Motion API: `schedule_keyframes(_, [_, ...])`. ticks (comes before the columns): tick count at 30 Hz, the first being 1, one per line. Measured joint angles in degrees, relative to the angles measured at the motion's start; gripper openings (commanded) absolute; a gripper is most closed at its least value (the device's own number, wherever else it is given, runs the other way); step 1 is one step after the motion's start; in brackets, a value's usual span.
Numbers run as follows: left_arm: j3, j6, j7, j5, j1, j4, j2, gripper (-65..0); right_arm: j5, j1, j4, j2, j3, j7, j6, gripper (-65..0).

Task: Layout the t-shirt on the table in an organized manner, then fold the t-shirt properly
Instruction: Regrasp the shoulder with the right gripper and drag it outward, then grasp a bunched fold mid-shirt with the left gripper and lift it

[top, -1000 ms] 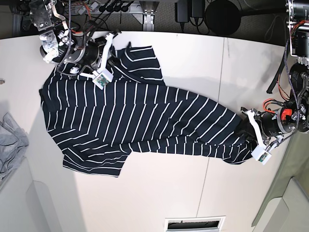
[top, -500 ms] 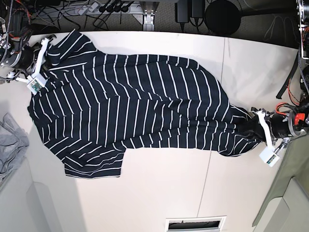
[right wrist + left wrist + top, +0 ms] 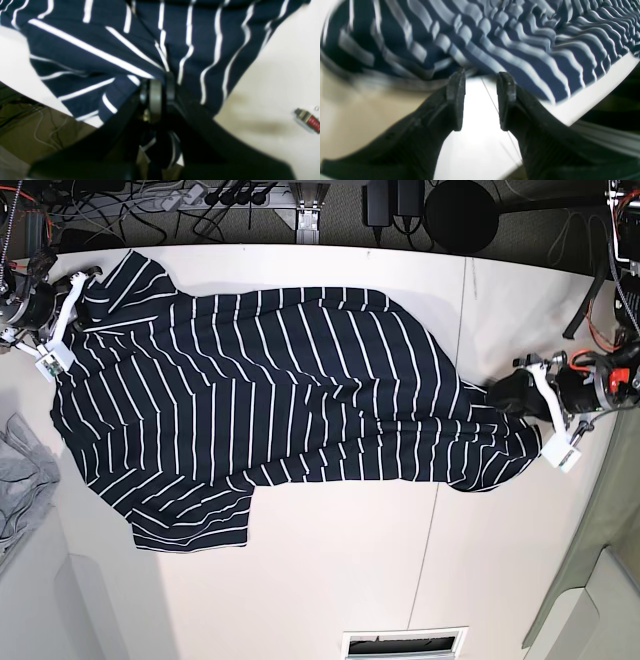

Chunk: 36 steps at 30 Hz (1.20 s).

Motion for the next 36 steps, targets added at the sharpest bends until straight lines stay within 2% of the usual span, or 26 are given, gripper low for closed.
schedule_keyframes(3, [-1.55,0.02,0.13,-0.72,5.55,-0.02,1.05,-41.6,0.04,0.02,-0.20,-0.07,0.00,0.81,-0.02,-65.0])
schedule_keyframes(5, [-1.66,0.04,-1.18,-0.33,8.17,-0.02,3.41,-41.6,0.09,0.39,-0.20,-0.15,0.00,0.76,0.00,-65.0])
schedule_keyframes(8, [-1.55,0.02,-5.60,6.97,9.88,-0.04,8.96,-41.5,2.29,0.50,-0.20,-0.13,0.00,0.96,0.44,-65.0])
schedule_keyframes(10, [-1.53,0.02,-8.15,9.33,9.86,-0.04,12.09,-41.5,3.56,0.50,-0.22,-0.17,0.00,0.94,0.90,-65.0])
schedule_keyframes(18, [-1.68,0.24,-7.78,9.46,5.84,-0.04,18.27,-40.7,4.42,0.50,-0.22,-1.29,0.00,-0.33,1.11,-65.0])
schedule_keyframes(20, [-1.64,0.26,-6.21,8.44,3.72,-0.07,18.80,-40.7,4.85,0.50,-0.22,-1.27,0.00,-0.35,1.11,-65.0])
schedule_keyframes(27, [-1.36,0.28,-6.51,8.52,-5.88,-0.04,20.15,-40.7,5.22,0.55,-0.20,-1.27,0.00,-0.76,1.18,-65.0])
schedule_keyframes(30, [3.19,0.28,-6.84,10.14,-9.55,-0.04,20.00,-40.7,5.22,0.50,-0.22,-1.27,0.00,-0.87,1.27,-65.0])
schedule_keyframes(32, [8.07,0.48,-9.46,15.67,-11.82,-0.04,20.61,-40.7,5.22,0.50,-0.22,-1.27,0.00,-0.94,1.27,-65.0])
schedule_keyframes(36, [17.75,4.74,-16.17,26.47,-14.93,-3.28,24.48,-40.7,5.25,0.50,-0.22,-1.27,0.00,-0.96,1.29,-65.0])
